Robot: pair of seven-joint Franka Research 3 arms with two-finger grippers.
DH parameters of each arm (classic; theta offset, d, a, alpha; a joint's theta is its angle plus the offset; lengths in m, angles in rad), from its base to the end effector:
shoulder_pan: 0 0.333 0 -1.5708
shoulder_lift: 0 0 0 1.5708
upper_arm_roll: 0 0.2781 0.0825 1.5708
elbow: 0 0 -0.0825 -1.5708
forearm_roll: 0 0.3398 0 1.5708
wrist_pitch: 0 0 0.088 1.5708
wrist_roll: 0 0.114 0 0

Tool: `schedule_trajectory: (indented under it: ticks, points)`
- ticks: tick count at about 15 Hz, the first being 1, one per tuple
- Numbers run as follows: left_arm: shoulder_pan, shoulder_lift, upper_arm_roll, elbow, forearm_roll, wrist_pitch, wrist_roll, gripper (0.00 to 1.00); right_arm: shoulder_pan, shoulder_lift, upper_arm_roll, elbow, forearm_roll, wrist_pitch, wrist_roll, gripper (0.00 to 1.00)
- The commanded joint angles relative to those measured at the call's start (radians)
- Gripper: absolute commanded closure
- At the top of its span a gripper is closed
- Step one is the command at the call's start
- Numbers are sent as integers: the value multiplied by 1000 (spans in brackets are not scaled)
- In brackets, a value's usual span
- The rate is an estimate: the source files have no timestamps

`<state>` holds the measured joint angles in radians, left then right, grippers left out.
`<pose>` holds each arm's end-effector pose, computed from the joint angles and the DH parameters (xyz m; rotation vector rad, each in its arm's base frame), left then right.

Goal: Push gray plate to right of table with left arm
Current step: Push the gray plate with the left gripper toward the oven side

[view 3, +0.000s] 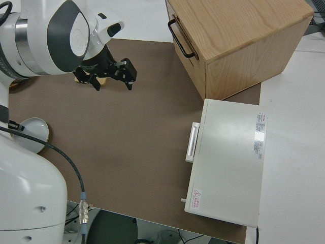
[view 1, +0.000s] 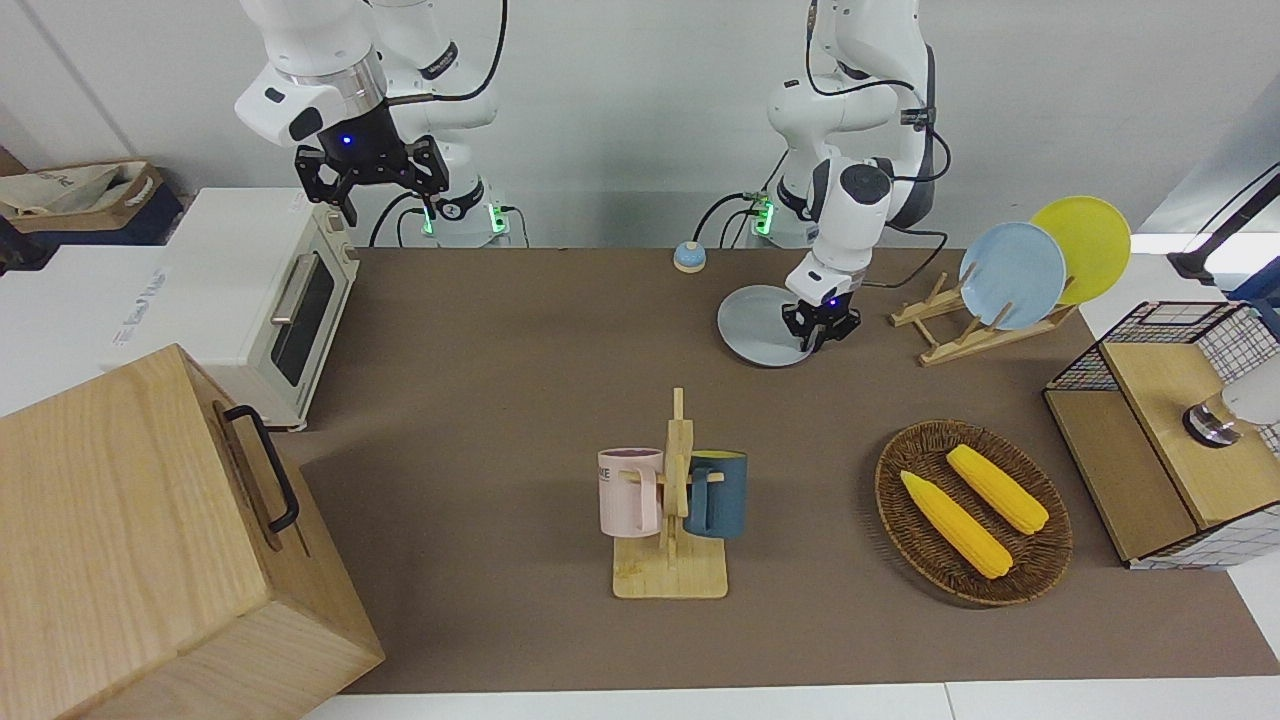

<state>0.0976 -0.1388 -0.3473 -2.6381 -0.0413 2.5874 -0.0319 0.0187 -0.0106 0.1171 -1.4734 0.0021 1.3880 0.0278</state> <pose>0.3984 -0.0975 0.2881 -3.1134 0.2847 -0.1302 0.4832 0.0666 0.6103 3.1295 0.1696 -0.1171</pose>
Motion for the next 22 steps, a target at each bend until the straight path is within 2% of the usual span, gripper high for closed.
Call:
schedule_trajectory:
  ticks: [1, 6, 12, 18, 22]
  points:
    - [-4, 30, 2, -10, -2, 26, -17, 1000, -20, -6, 13, 4, 10, -12, 0, 17]
    - [-10, 37, -1, 3, -3, 20, -83, 1000, -20, -6, 15, 4, 10, -12, 1, 17]
    - [-70, 61, -13, 36, -3, 16, -209, 1000, -20, -6, 13, 4, 10, -12, 0, 17]
    - [-70, 74, -96, 58, -3, 13, -332, 1000, -20, -6, 15, 4, 10, -12, 0, 17]
    - [-70, 97, -177, 95, -3, 13, -456, 1000, -20, -6, 13, 4, 10, -12, 0, 17]
